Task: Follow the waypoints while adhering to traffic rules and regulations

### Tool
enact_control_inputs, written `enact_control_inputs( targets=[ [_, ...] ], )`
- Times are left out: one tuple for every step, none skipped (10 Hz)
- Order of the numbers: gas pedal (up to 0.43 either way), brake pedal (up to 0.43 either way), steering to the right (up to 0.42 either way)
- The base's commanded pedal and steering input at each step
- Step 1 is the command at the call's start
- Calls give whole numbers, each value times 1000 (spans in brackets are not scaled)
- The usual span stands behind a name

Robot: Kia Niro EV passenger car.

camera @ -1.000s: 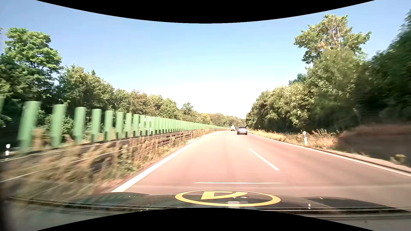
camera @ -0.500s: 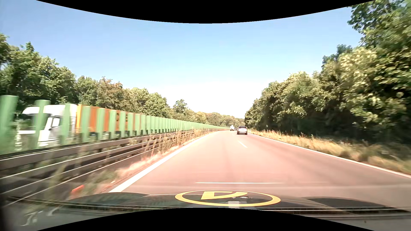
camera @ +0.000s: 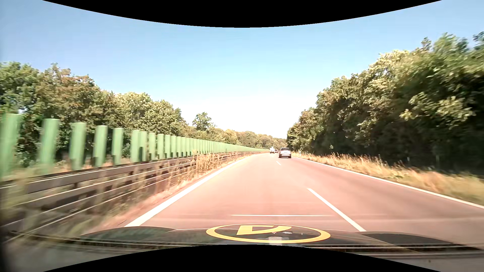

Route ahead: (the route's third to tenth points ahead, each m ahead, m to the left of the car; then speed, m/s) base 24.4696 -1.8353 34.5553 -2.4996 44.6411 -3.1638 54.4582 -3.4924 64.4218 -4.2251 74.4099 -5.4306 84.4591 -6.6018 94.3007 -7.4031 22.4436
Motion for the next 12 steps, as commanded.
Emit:
enact_control_inputs(
  targets=[
    [280, 0, 8],
    [280, 0, 8],
    [280, 0, 8],
    [280, 0, 8],
    [280, 0, 8],
    [280, 0, 8],
    [280, 0, 8],
    [280, 0, 8],
    [280, 0, 8],
    [280, 0, 8],
    [280, 0, 7],
    [280, 0, 7]
  ],
)
